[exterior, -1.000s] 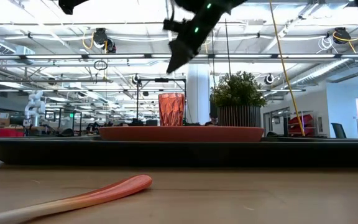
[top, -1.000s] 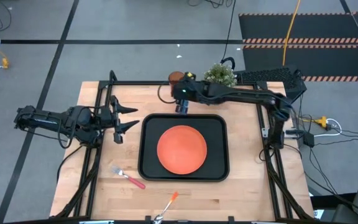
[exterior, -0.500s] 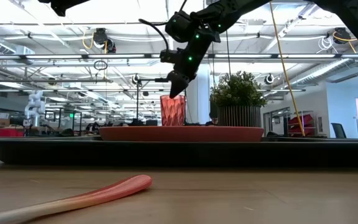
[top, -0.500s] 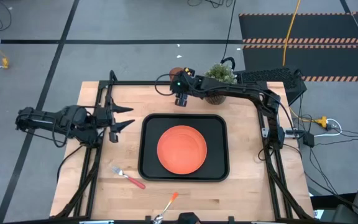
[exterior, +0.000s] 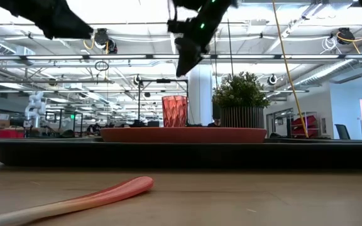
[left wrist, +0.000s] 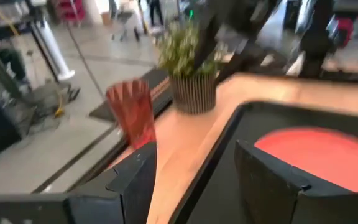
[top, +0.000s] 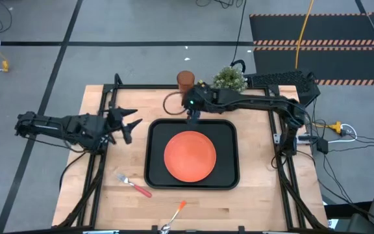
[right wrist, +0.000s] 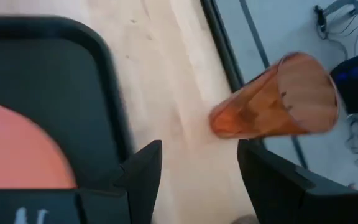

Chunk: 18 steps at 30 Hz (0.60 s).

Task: Pick and place plate/cup/fork/spoon on tray
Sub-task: Put the orange cup on the black serving tray

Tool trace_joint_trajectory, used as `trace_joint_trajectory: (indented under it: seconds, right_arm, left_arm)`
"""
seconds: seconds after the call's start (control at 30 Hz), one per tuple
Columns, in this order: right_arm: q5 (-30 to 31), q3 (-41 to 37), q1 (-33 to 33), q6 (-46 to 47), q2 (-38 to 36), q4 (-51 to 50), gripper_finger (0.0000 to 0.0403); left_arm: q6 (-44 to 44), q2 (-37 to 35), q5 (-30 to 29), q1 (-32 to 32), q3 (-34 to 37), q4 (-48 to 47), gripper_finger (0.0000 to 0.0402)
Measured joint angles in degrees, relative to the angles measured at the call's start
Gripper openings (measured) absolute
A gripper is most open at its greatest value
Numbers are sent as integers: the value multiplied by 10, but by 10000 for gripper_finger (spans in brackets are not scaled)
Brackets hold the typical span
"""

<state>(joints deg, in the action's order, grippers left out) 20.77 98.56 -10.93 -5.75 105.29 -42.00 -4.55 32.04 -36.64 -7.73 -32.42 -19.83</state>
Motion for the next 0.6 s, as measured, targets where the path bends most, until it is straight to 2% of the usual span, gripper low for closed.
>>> trace_joint_trajectory:
  seconds: [0.1, 0.23, 0.3, 0.47, 0.53, 0.6]
  right_arm:
    - [1, -59, 31, 51, -50, -31, 203]
    - [19, -194, 75, 95, -148, 22, 203]
    - [39, -269, 94, 107, -203, 73, 203]
    - [80, -428, 122, 106, -348, 226, 203]
    - [78, -479, 124, 82, -404, 294, 203]
    - [79, -520, 123, 48, -457, 372, 203]
  left_arm:
    - [-1, 47, -3, 15, 5, 12, 216]
    - [26, 122, -19, 45, 20, 103, 216]
    - [48, 162, -14, 62, 24, 169, 216]
    - [160, 270, 56, 118, -3, 335, 216]
    - [199, 309, 80, 153, -53, 324, 216]
    - [223, 351, 112, 192, -125, 241, 216]
